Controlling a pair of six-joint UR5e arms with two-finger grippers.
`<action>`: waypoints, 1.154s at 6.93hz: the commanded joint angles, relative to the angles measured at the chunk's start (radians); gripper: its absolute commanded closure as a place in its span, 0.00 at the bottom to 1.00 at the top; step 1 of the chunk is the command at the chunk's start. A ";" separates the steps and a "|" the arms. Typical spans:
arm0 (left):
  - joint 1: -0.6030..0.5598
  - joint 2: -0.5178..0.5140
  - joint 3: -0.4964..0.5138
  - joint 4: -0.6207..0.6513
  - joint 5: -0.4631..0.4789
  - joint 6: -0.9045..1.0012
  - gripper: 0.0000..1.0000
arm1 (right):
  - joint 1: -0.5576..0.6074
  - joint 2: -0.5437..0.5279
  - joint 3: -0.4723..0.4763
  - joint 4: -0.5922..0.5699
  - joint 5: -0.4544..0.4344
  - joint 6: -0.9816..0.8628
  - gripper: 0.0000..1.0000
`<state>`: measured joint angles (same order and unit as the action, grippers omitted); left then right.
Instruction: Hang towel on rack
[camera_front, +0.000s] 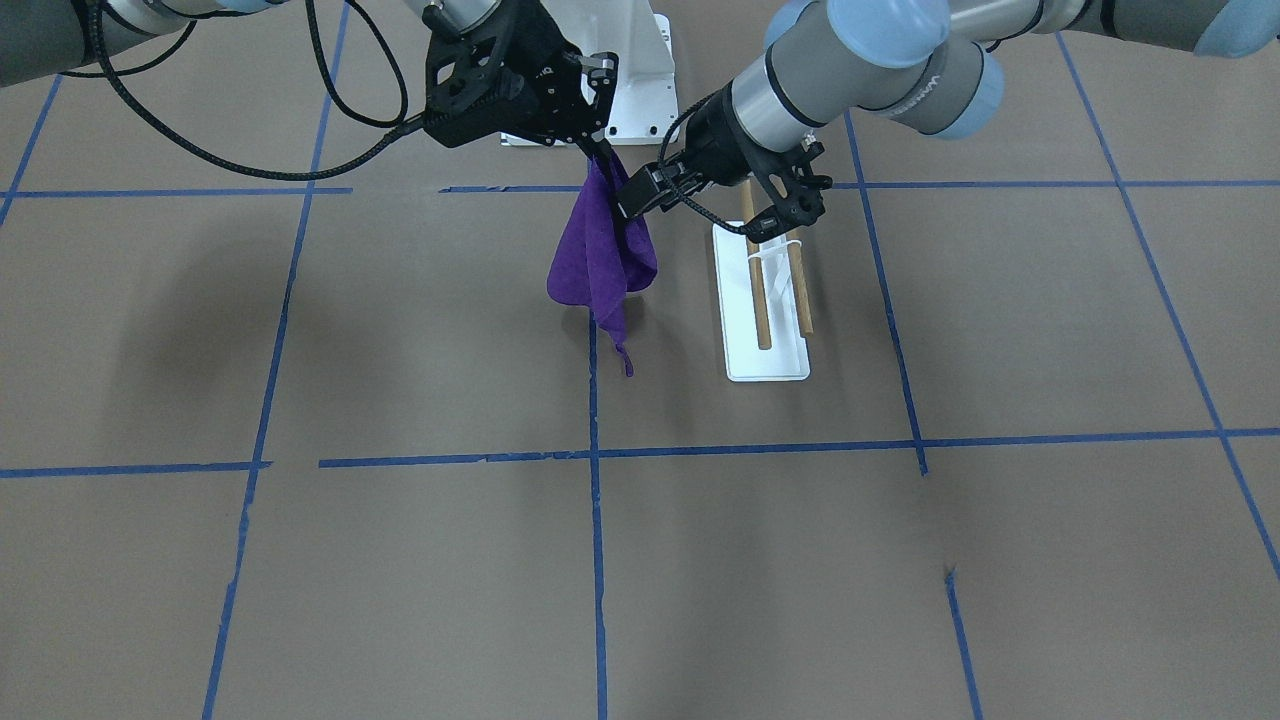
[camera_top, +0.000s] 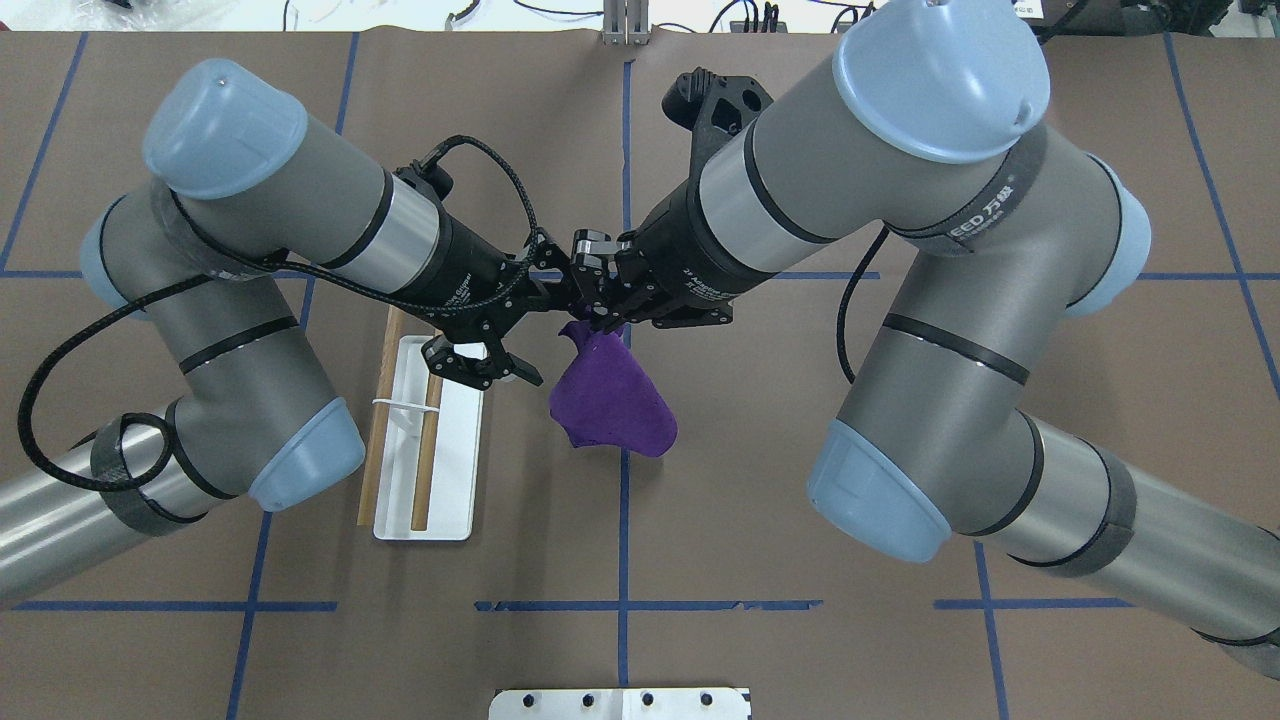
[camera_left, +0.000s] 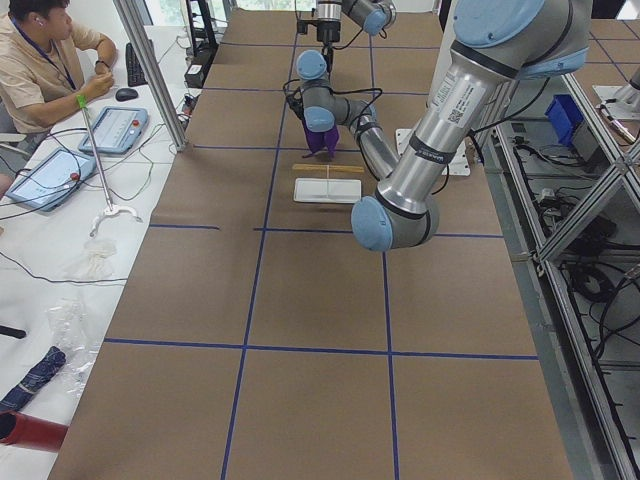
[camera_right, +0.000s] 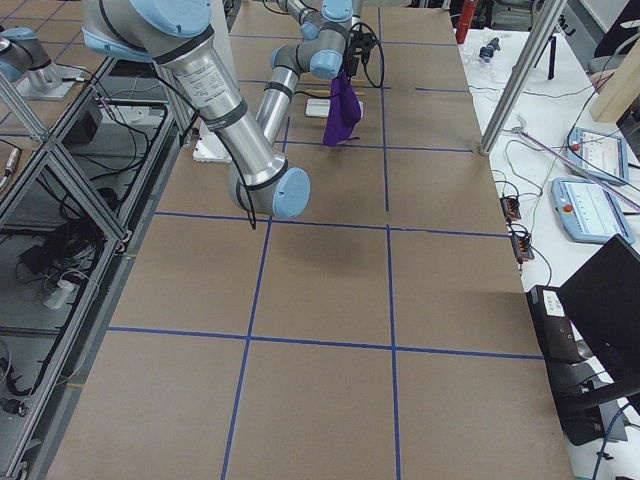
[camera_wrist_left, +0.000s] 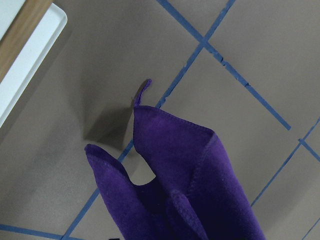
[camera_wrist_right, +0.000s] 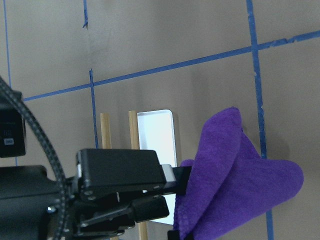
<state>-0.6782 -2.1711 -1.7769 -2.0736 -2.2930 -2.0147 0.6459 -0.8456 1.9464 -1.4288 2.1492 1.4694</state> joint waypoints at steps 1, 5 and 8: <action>0.015 -0.007 0.002 0.000 0.020 -0.004 0.46 | 0.001 -0.001 0.005 0.001 0.001 0.002 1.00; 0.016 -0.004 -0.013 0.000 0.021 0.011 1.00 | 0.003 -0.010 0.006 0.013 0.003 -0.001 1.00; 0.006 0.071 -0.073 -0.005 0.021 0.028 1.00 | 0.033 -0.184 0.153 0.047 0.009 0.000 0.00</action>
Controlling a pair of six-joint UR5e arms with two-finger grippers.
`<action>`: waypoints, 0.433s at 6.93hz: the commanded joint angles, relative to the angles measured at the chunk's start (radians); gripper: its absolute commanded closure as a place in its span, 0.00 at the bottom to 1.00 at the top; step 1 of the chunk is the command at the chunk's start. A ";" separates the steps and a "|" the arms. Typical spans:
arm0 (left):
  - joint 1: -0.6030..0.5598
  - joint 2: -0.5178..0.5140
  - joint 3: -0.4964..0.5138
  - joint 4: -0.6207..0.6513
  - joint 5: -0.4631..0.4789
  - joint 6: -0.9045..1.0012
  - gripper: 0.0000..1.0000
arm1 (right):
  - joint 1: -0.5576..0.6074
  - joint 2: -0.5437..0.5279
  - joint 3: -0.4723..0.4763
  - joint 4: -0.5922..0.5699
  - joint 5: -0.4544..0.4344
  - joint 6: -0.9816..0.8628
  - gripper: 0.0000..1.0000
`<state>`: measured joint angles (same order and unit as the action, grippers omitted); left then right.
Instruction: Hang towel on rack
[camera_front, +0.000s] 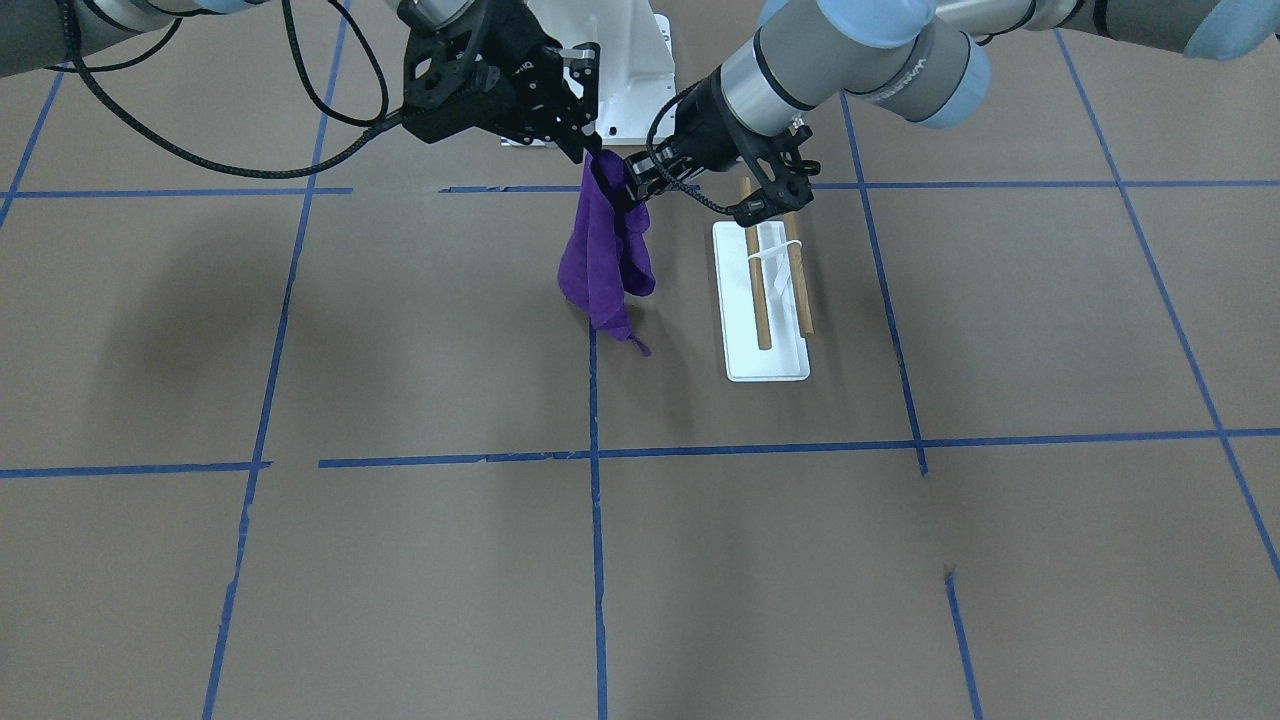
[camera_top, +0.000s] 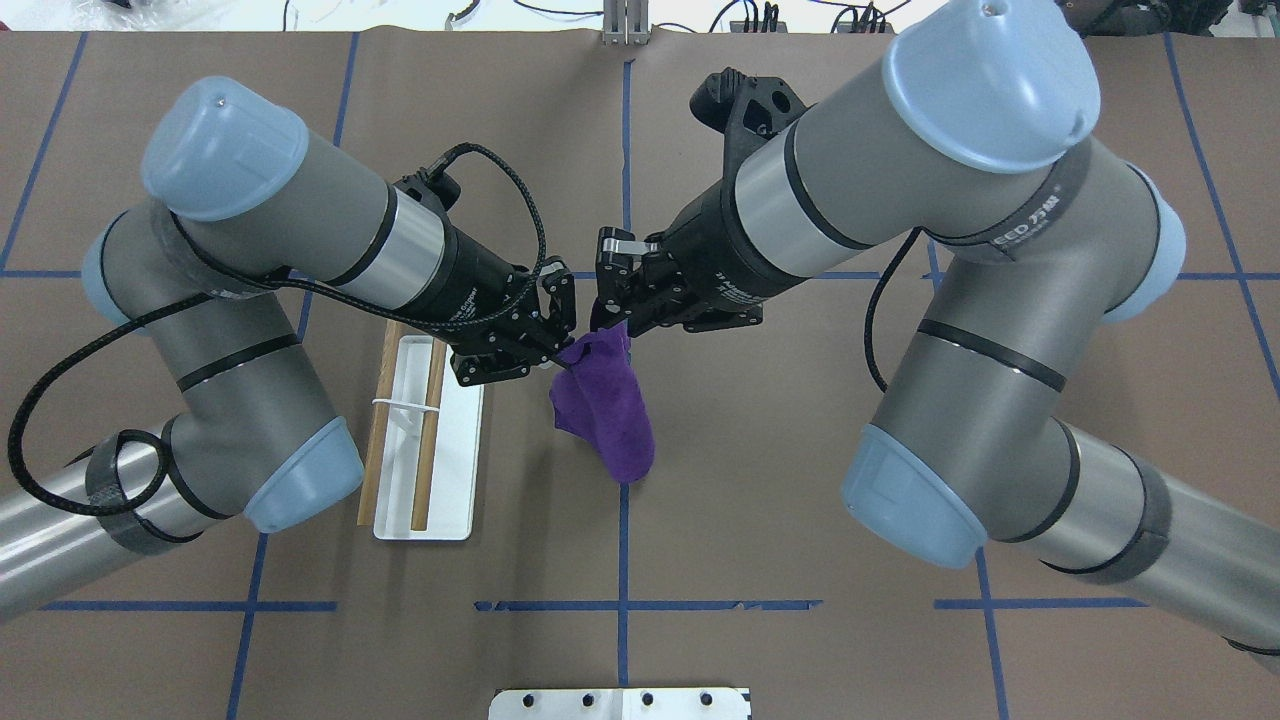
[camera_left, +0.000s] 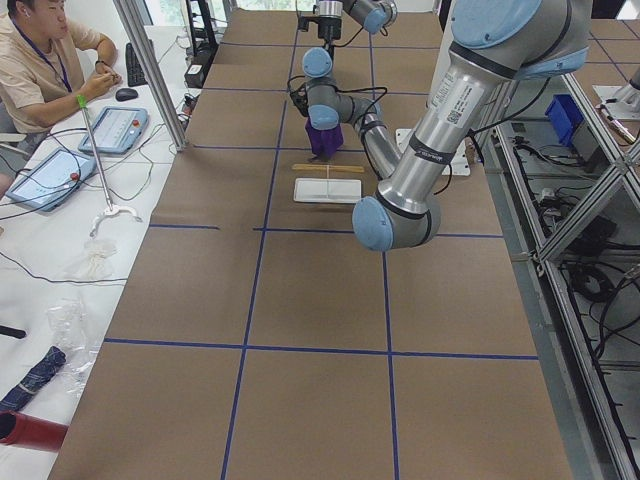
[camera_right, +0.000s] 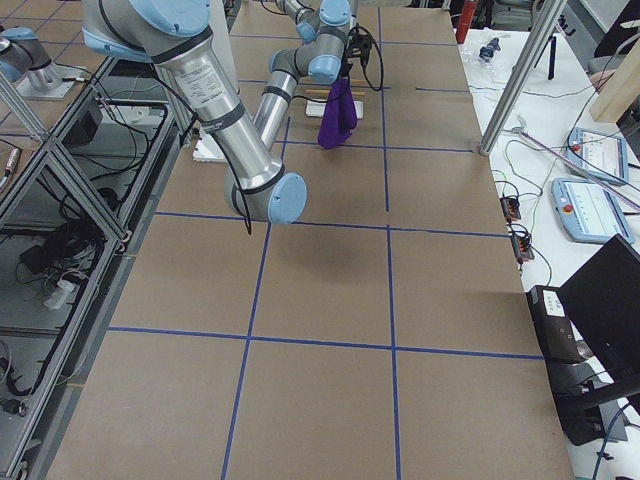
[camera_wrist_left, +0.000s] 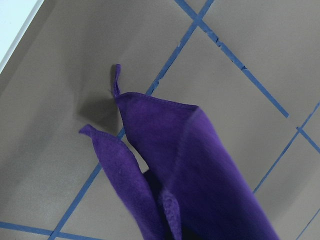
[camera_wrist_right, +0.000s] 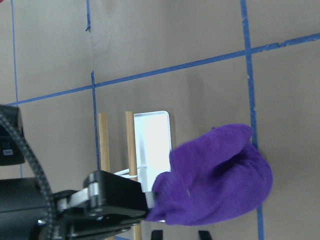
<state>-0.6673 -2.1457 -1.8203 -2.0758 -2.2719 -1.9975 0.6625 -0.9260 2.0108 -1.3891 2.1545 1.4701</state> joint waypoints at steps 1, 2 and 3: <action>-0.018 0.123 -0.097 -0.015 0.000 0.070 1.00 | 0.043 -0.146 0.103 0.007 0.011 -0.001 0.00; -0.027 0.212 -0.158 -0.015 0.000 0.112 1.00 | 0.052 -0.164 0.103 0.007 0.008 -0.001 0.00; -0.043 0.290 -0.195 -0.015 0.000 0.150 1.00 | 0.060 -0.194 0.103 0.009 0.004 -0.002 0.00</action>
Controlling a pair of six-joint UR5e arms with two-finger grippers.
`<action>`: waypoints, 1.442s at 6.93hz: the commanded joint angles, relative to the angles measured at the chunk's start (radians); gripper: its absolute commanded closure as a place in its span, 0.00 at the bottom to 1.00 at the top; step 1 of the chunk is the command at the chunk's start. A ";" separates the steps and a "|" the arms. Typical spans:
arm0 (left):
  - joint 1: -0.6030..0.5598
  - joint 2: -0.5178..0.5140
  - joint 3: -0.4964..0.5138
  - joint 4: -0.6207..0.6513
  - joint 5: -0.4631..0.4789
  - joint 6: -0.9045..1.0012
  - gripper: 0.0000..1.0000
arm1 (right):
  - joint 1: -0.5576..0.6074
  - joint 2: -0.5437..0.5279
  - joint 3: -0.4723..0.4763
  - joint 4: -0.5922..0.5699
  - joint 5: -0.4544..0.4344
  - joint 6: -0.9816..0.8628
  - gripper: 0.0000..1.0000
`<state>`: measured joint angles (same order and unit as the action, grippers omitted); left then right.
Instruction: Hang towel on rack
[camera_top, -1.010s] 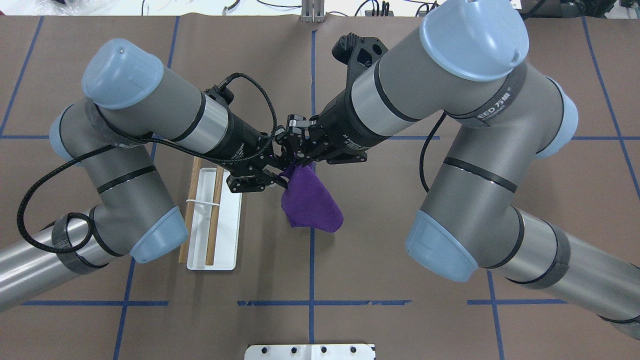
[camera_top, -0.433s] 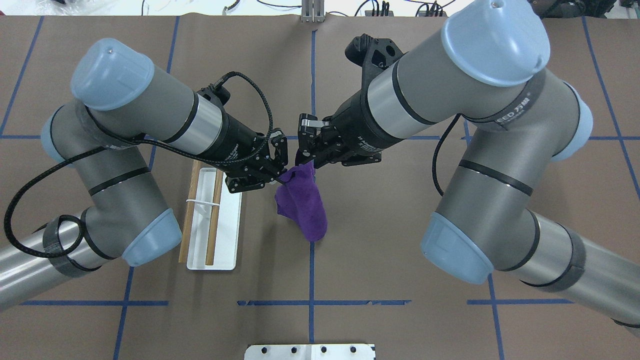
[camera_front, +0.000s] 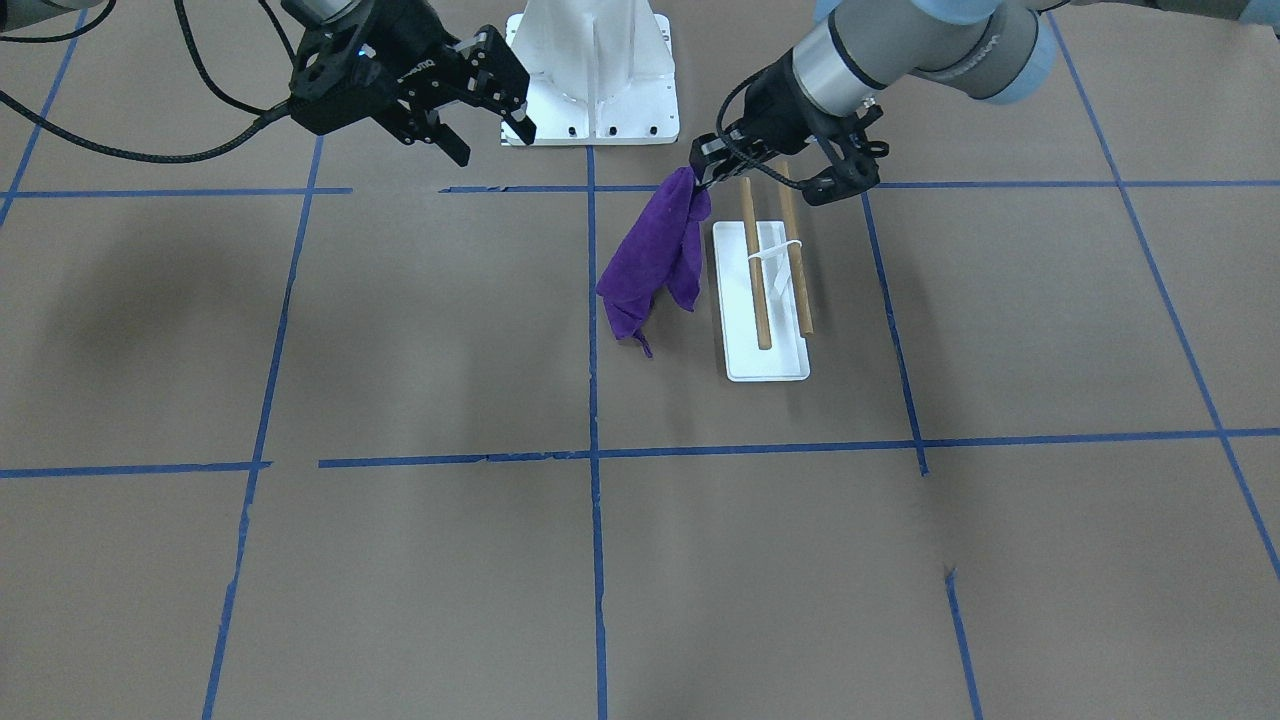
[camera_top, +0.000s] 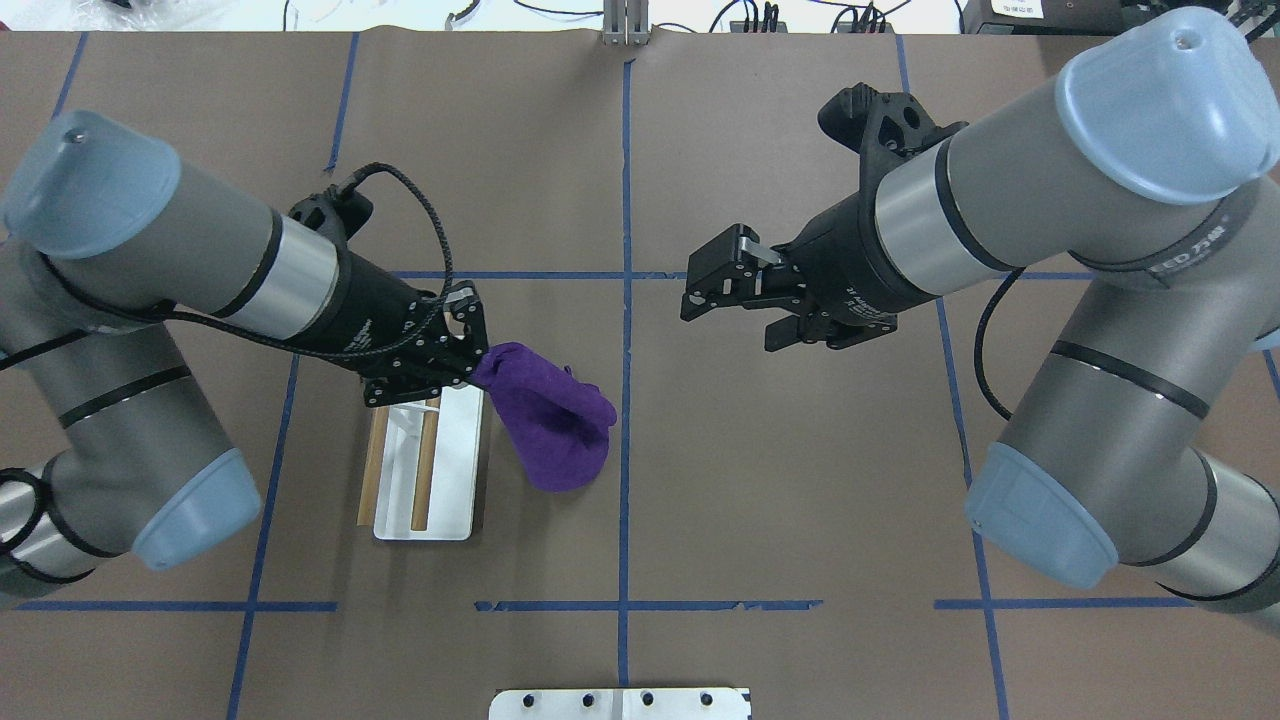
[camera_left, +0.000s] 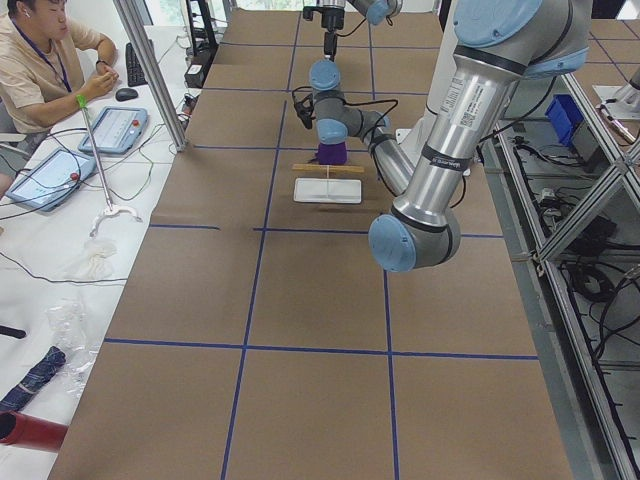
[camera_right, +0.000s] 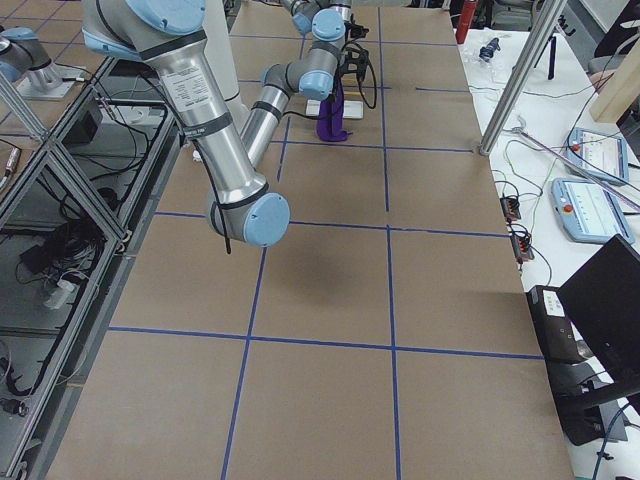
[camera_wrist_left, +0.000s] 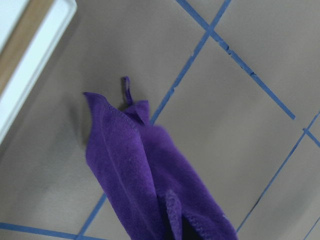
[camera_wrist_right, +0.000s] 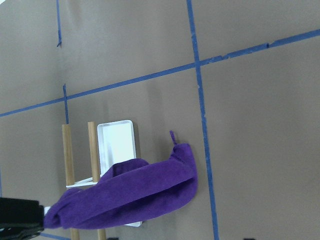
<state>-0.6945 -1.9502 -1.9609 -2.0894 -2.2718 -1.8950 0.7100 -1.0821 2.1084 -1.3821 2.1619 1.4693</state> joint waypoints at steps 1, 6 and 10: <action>-0.076 0.172 -0.068 -0.001 -0.003 0.135 1.00 | 0.028 -0.051 0.002 0.000 -0.004 -0.007 0.00; -0.203 0.329 -0.006 -0.003 -0.012 0.544 1.00 | 0.026 -0.073 -0.004 0.002 -0.013 -0.014 0.00; -0.198 0.291 0.014 -0.003 -0.012 0.519 0.53 | 0.028 -0.073 -0.001 0.002 -0.013 -0.014 0.00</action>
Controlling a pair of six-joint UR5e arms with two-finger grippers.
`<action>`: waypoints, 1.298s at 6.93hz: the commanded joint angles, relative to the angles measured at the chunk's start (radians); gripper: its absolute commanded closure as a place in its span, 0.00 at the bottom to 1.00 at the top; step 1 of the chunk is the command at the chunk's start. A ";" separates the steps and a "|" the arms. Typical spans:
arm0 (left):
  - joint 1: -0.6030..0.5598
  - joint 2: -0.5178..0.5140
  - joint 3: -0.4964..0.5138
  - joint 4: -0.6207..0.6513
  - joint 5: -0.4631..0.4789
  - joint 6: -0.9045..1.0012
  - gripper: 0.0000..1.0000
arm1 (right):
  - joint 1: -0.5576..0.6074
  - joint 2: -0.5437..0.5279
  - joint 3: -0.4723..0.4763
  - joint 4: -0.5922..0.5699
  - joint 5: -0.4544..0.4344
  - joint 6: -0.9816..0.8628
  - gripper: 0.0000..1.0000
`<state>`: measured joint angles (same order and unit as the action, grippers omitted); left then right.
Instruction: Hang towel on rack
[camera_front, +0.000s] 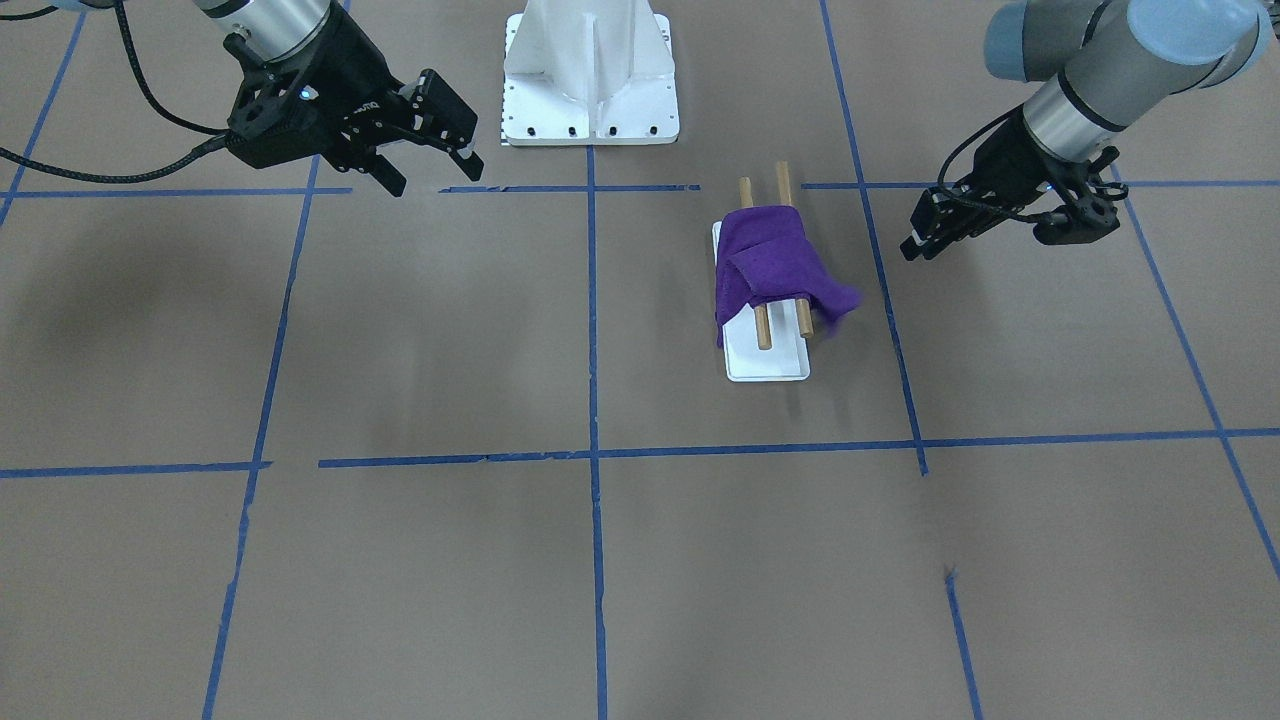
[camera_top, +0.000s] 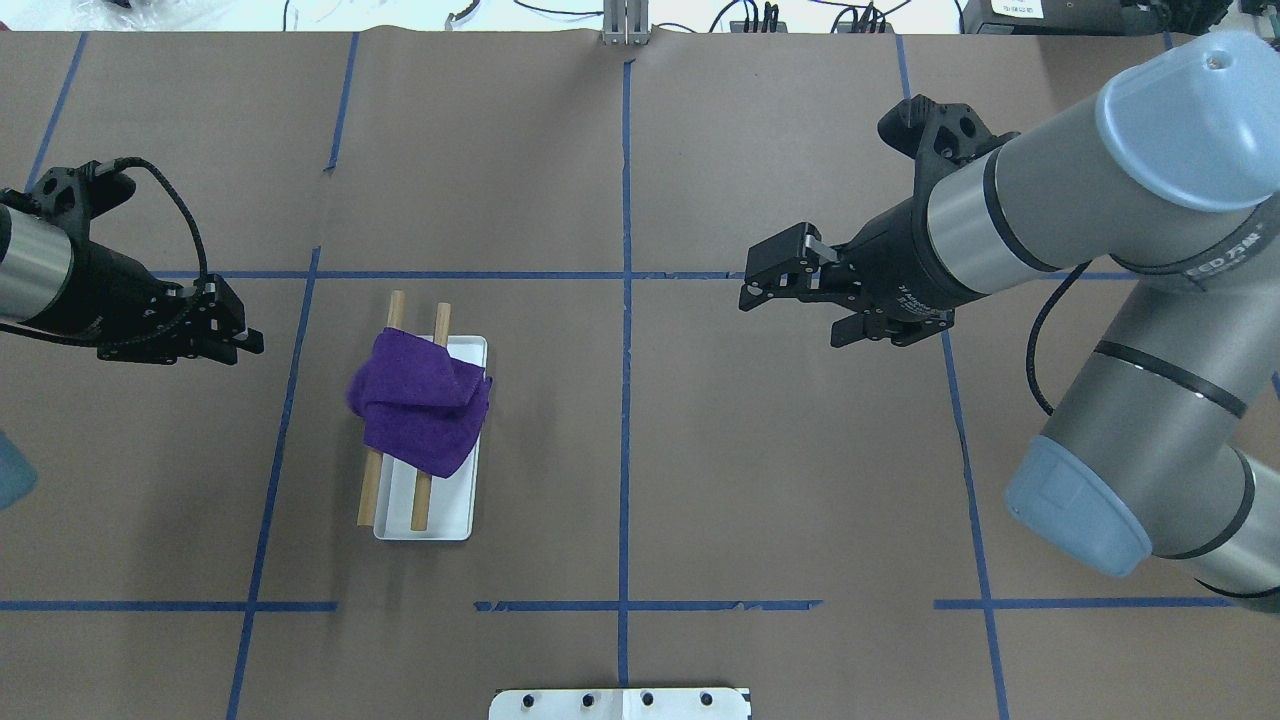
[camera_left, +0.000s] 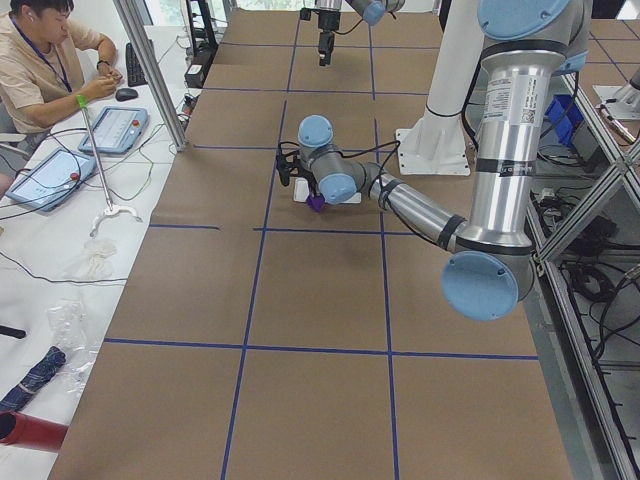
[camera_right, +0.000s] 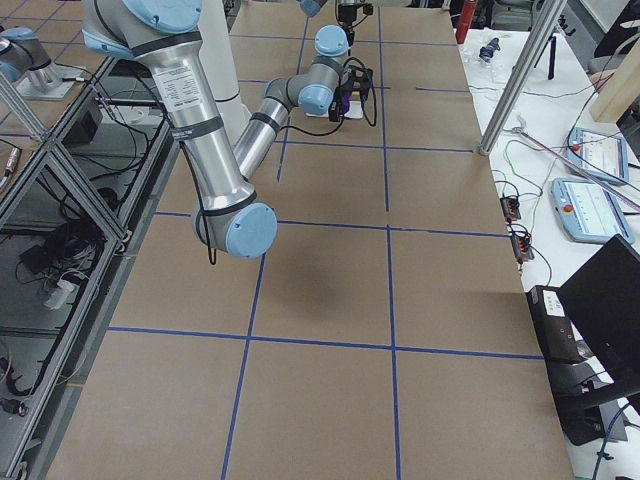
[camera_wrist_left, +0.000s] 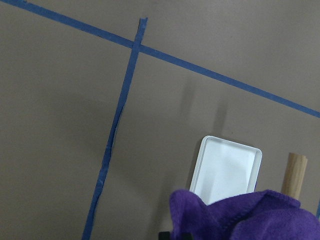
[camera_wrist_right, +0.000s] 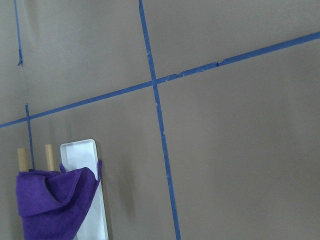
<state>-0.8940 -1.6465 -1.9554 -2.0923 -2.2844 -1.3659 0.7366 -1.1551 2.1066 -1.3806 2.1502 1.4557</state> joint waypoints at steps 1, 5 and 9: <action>-0.002 -0.012 0.009 0.000 0.003 -0.007 0.25 | 0.015 -0.003 0.003 0.000 0.002 0.000 0.00; -0.127 0.059 0.080 0.002 0.011 0.423 0.08 | 0.275 -0.348 0.000 -0.011 0.083 -0.335 0.00; -0.506 0.143 0.277 0.017 -0.001 1.214 0.00 | 0.646 -0.571 -0.190 -0.100 0.166 -1.256 0.00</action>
<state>-1.3010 -1.5112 -1.7560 -2.0773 -2.2848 -0.3673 1.2800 -1.6992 1.9909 -1.4179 2.3031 0.4760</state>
